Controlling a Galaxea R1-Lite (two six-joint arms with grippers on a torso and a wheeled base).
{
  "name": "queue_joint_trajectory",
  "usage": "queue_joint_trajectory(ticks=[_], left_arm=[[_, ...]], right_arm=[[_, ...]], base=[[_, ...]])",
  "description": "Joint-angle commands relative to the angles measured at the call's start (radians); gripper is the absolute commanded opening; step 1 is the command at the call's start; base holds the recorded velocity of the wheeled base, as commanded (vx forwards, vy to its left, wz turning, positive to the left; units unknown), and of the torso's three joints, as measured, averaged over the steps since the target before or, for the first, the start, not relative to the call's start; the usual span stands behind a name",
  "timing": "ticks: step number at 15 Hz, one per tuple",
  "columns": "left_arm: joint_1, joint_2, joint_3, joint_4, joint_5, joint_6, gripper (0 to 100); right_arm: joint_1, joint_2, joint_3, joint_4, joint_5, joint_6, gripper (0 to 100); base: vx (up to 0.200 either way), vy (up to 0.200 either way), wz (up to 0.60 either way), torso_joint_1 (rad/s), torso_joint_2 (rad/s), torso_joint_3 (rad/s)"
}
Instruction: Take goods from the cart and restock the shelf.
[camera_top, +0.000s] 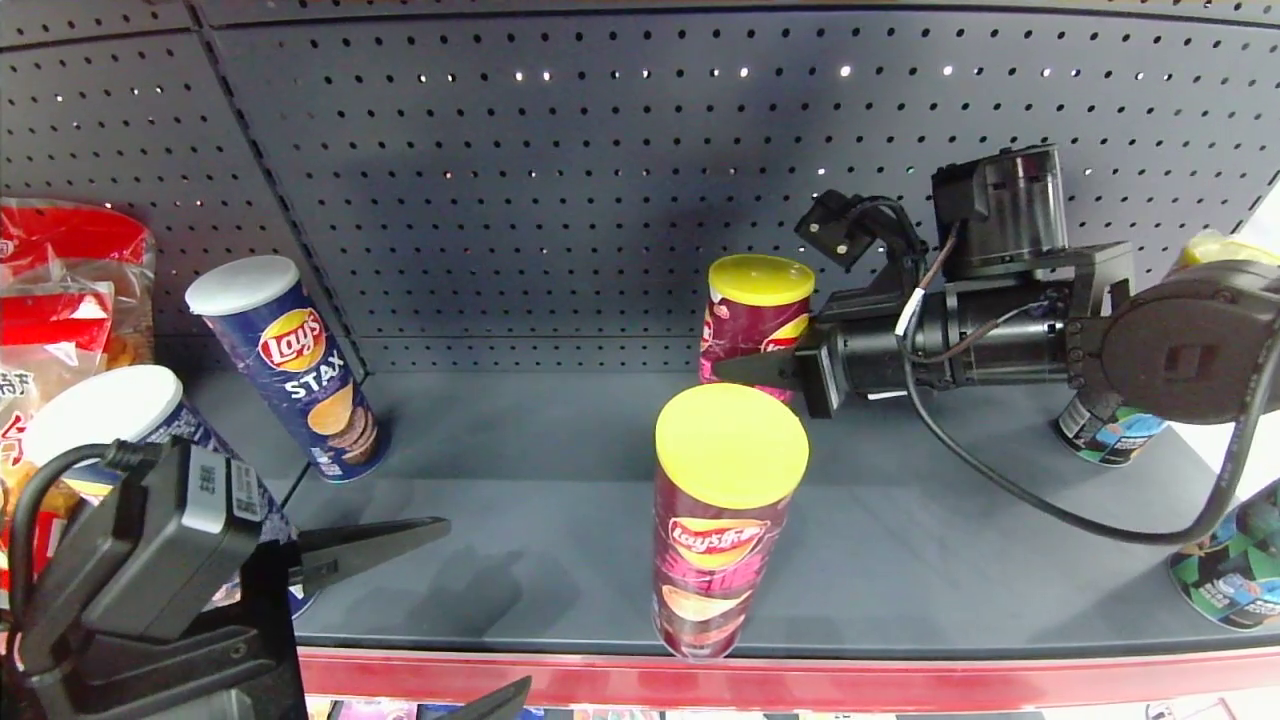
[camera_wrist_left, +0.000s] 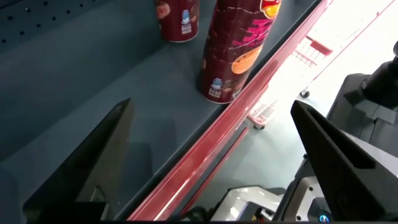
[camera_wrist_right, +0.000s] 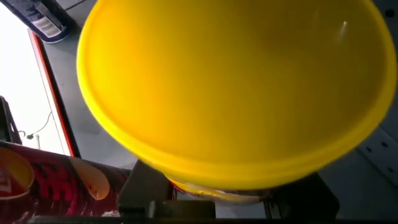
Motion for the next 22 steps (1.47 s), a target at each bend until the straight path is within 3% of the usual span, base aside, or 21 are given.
queue_joint_trajectory(ticks=[1, 3, 4, 10, 17, 22], left_arm=[[-0.001, 0.007, -0.001, -0.001, 0.000, 0.001, 100], [-0.001, 0.008, -0.003, -0.001, 0.000, 0.001, 100], [-0.001, 0.013, -0.011, -0.001, 0.000, 0.001, 100], [0.005, 0.033, -0.032, 0.001, 0.000, -0.001, 100], [0.007, 0.108, -0.081, -0.001, 0.004, 0.001, 100], [0.007, 0.159, -0.112, 0.001, 0.066, 0.002, 100]], right_arm=[[0.001, 0.003, 0.003, -0.001, 0.001, -0.001, 0], [0.000, -0.003, 0.009, -0.001, 0.002, -0.001, 0], [0.001, -0.016, 0.025, -0.001, 0.002, -0.002, 100], [0.001, -0.125, 0.109, -0.001, -0.007, 0.004, 100], [-0.029, -0.381, 0.373, 0.001, -0.062, 0.047, 100], [-0.029, -0.681, 0.609, 0.010, -0.099, 0.045, 100]], base=[[0.000, 0.000, 0.00, 0.000, 0.00, 0.000], [0.000, 0.000, 0.00, 0.000, 0.00, 0.000], [0.000, 0.000, 0.00, 0.000, 0.00, 0.000], [0.000, 0.000, 0.00, 0.000, 0.00, 0.000], [0.000, 0.000, 0.00, 0.000, 0.00, 0.000], [0.000, 0.000, 0.00, 0.000, 0.00, 0.000]])
